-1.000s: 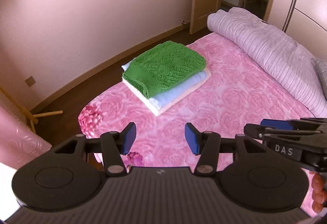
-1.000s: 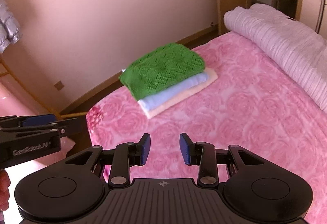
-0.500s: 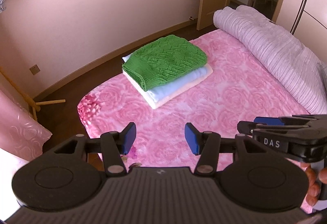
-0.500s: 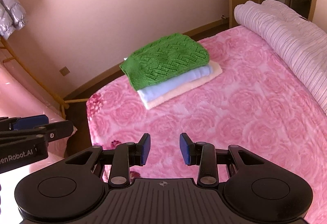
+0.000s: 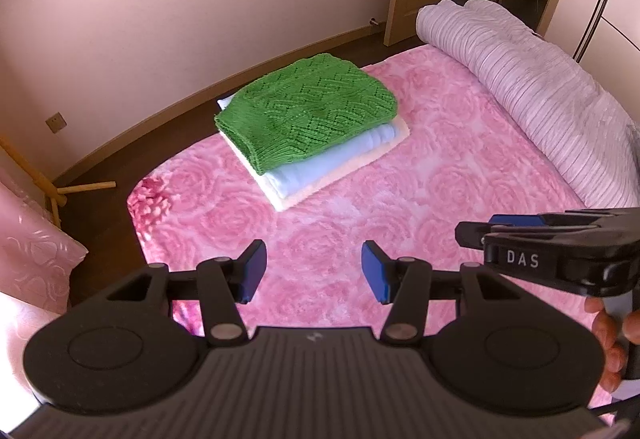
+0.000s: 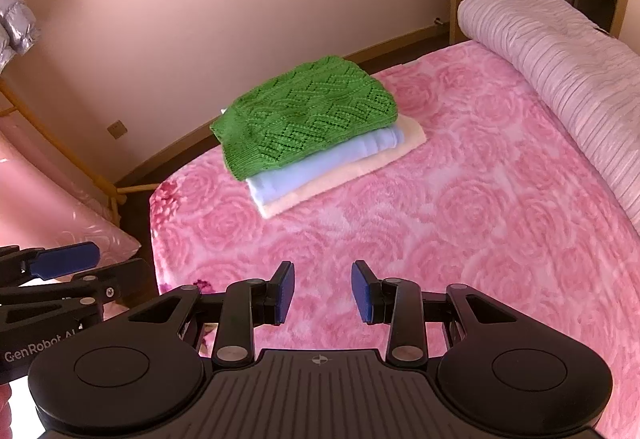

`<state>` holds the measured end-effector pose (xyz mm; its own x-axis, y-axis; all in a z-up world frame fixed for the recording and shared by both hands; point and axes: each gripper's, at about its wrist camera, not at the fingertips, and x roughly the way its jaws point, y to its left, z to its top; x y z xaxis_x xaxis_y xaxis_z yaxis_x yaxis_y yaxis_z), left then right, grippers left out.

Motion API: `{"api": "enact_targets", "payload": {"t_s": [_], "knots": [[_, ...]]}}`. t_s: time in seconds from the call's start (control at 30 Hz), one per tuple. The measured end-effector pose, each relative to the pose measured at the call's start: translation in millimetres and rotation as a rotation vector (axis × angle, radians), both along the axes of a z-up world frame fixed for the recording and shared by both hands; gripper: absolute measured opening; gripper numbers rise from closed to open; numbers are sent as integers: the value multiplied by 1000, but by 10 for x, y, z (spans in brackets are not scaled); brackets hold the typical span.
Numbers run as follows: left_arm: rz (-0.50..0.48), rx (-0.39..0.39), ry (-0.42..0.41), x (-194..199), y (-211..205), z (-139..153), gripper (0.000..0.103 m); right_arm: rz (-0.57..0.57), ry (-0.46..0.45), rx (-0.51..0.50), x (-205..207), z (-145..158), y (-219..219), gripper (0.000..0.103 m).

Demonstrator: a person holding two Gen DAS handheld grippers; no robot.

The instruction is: Fold clothes

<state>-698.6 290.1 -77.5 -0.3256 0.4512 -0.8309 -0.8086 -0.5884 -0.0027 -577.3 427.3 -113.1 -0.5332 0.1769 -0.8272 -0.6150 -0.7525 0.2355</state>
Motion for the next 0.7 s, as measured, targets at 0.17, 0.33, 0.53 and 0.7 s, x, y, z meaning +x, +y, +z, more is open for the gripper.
{"api": "enact_targets", "payload": {"t_s": [0.17, 0.33, 0.53, 0.7], "knots": [[13, -14, -6, -72, 177, -92, 49, 13, -11, -15, -80, -87, 166, 36], [16, -18, -2, -137, 346, -145, 49, 16, -21, -25, -134, -163, 310, 36], [19, -27, -1, -211, 507, -208, 49, 20, -34, -32, -199, -222, 442, 36], [23, -34, -6, -297, 601, -254, 49, 17, -36, -37, -281, -257, 537, 36]]}}
